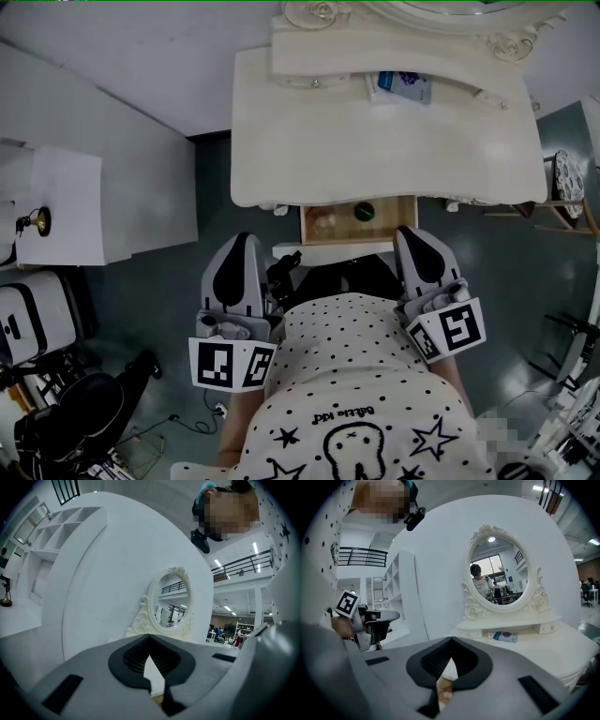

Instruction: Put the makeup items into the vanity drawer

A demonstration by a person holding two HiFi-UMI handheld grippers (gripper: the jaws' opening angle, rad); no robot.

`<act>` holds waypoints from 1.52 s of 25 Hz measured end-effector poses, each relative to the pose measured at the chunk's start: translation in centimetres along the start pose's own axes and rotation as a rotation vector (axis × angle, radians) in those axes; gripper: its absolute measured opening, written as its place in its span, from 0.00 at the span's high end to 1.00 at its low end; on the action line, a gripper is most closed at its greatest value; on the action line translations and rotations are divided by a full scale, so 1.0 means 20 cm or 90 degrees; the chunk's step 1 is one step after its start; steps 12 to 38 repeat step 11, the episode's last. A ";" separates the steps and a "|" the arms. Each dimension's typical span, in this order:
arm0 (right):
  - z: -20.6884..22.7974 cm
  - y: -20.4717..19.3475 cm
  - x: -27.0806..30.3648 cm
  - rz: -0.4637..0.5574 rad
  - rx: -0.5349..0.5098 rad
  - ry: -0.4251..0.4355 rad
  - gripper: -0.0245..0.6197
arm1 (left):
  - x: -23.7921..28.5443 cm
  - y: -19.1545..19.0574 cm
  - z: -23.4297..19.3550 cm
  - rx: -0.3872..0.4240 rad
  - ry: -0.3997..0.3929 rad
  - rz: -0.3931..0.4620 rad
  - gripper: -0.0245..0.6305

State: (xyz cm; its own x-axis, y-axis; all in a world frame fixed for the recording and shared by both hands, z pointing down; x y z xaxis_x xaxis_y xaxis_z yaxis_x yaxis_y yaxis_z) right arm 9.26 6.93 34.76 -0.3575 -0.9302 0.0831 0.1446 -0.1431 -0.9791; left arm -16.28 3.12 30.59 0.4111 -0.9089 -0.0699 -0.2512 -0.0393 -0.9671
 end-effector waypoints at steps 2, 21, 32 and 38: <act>0.00 0.00 0.00 -0.001 0.002 0.000 0.95 | 0.00 0.00 0.00 0.000 0.000 0.001 0.97; 0.00 0.00 0.00 -0.004 0.003 -0.001 0.95 | 0.00 0.00 -0.01 -0.001 0.003 0.001 0.97; 0.00 0.00 0.00 -0.004 0.003 -0.001 0.95 | 0.00 0.00 -0.01 -0.001 0.003 0.001 0.97; 0.00 0.00 0.00 -0.004 0.003 -0.001 0.95 | 0.00 0.00 -0.01 -0.001 0.003 0.001 0.97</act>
Point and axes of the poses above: the fingertips, and each gripper's own axes: x forward along the fingers, z to its right, y out of its top, the point moved 6 cm from there along -x, backward along the fingers, and after that the axes turned 13 degrees about z, right-handed, at the moved point
